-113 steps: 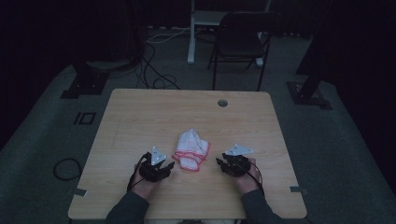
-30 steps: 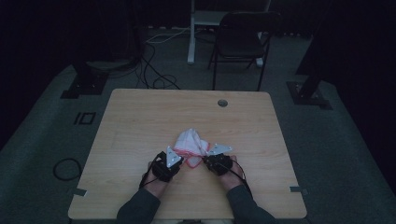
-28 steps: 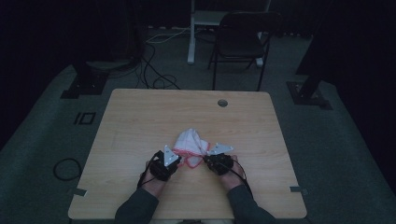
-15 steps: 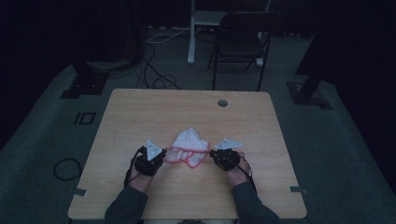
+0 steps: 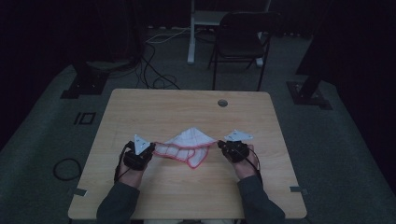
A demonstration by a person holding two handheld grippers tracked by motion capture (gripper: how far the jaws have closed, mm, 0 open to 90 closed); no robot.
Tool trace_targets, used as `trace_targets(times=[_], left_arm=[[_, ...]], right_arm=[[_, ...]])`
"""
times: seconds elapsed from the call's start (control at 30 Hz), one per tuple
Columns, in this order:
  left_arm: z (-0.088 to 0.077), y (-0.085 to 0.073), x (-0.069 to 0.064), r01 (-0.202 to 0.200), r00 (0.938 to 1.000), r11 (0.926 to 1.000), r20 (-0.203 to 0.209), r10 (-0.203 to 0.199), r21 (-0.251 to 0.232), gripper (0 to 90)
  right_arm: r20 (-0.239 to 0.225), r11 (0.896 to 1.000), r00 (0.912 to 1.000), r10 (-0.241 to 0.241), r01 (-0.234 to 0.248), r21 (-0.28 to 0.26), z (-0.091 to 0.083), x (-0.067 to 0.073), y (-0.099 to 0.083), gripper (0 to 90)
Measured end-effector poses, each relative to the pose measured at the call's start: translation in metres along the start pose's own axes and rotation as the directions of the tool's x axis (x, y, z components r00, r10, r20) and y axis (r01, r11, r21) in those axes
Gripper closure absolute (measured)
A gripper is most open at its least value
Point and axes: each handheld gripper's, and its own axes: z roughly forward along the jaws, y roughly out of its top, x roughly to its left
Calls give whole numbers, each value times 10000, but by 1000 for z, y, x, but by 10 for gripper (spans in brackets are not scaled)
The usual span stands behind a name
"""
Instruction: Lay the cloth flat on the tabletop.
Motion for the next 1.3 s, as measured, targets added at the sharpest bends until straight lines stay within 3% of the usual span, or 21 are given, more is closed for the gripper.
trace_targets(times=[0.3,0.53,0.83,0.93,1.1,1.3], left_arm=[[-1,9,6,-6,10000,9998,-71,5,-179,875],[7,17,9,-288,9993,9995,-225,286,-124,875],[32,38,18,-527,9972,9985,-535,519,-140,874],[40,41,20,-459,9974,9989,-563,454,-77,873],[67,45,25,-105,9977,9997,-672,119,205,864],[92,41,26,197,9975,9964,-697,-139,828,846]], right_arm=[[152,9997,9999,-31,35,-231,-9,-8,8,890],[223,9997,9997,39,-34,-230,-9,-14,11,890],[363,9997,9990,242,-239,-86,1,-25,19,890],[408,9997,9989,229,-229,-13,4,-27,20,890],[495,9992,9982,327,-338,214,16,-34,25,890],[575,9968,9972,480,-515,607,31,-42,28,890]])
